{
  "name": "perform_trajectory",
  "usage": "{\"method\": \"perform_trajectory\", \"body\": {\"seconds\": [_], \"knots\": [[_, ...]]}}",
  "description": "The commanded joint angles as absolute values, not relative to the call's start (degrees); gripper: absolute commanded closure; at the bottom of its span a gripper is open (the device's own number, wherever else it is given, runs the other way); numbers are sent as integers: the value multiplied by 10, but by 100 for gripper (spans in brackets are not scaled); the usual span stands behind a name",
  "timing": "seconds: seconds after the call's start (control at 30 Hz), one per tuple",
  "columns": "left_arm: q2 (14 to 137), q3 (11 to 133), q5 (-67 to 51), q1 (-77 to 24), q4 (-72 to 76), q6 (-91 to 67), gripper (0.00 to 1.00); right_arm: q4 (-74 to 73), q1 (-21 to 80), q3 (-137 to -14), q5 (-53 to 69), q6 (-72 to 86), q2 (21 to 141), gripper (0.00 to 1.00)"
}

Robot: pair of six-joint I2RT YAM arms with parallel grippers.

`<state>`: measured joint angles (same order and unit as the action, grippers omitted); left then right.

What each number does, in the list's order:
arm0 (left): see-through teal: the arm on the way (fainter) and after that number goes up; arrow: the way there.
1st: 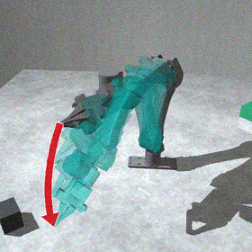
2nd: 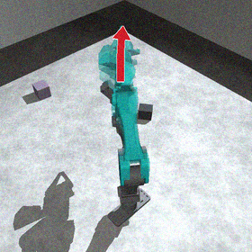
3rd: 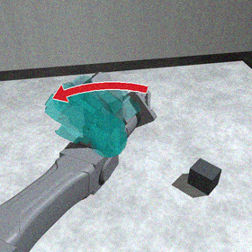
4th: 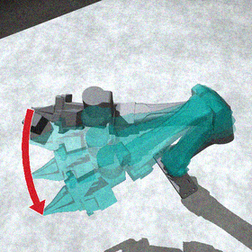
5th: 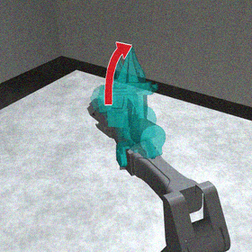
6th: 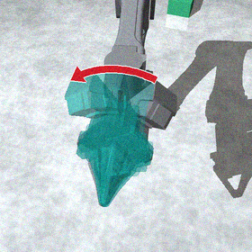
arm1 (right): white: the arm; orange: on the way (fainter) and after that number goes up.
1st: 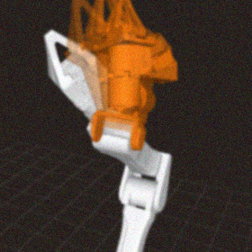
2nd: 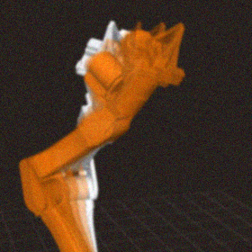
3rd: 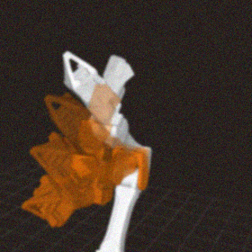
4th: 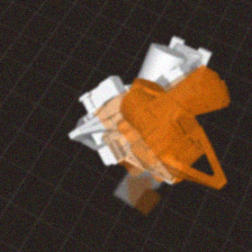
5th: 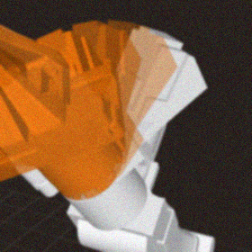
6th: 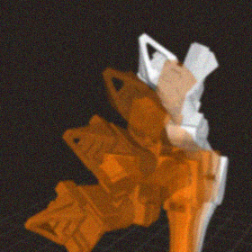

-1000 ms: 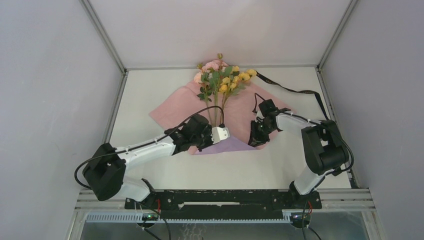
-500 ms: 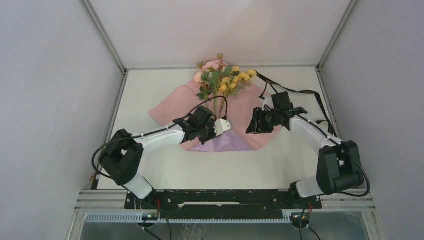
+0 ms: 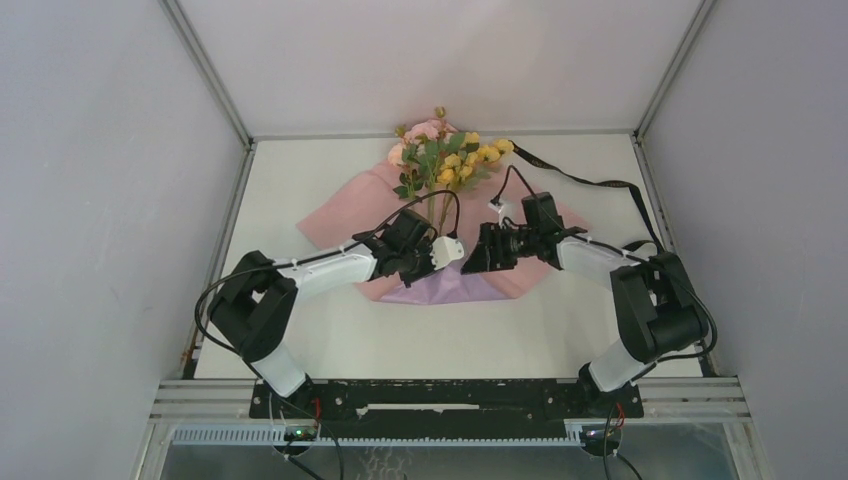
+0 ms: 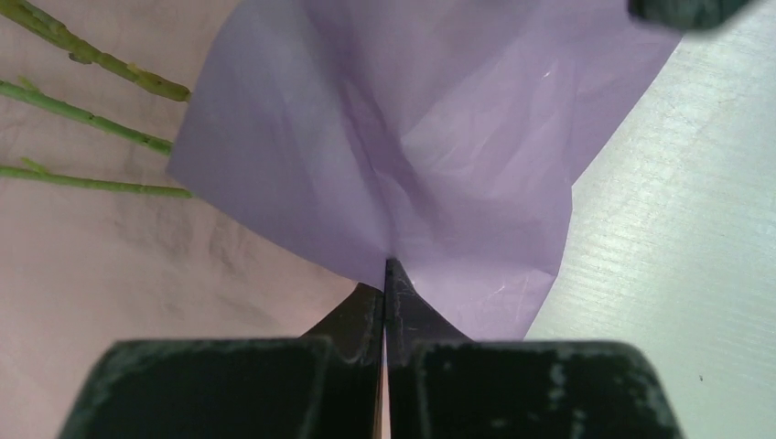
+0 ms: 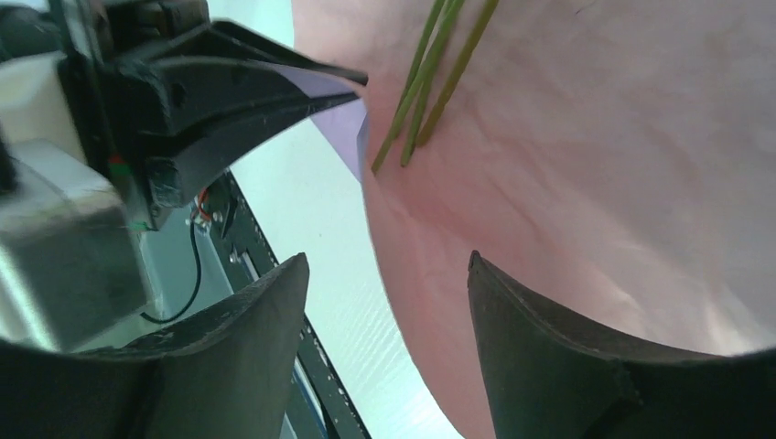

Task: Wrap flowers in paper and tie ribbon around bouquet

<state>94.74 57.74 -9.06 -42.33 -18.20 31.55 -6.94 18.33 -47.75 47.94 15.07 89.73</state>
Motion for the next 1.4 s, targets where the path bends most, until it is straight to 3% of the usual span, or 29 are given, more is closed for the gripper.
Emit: {"method": "perform_trajectory", "body": {"seconds": [0.0,0.1,0.3,0.53,0.7,0.77,1.1,1.37], "knots": [[952,618,-85,-414,-181,325,100,-19,202,-467,501,151,919,29],[957,622,-84,-409,-181,324,100,-11,205,-457,501,158,929,38],[951,618,-77,-397,-182,323,100,-7,182,-433,494,172,932,75],[943,615,-54,-393,-183,322,100,39,185,-431,501,196,965,100],[914,618,-15,-392,-200,312,72,56,170,-431,500,225,973,100],[888,617,-14,-394,-227,313,66,55,170,-433,494,227,978,100],[849,619,-2,-463,-357,328,66,46,170,-446,485,242,1013,100],[913,625,15,-501,-298,315,68,33,170,-454,472,254,1002,100]]}}
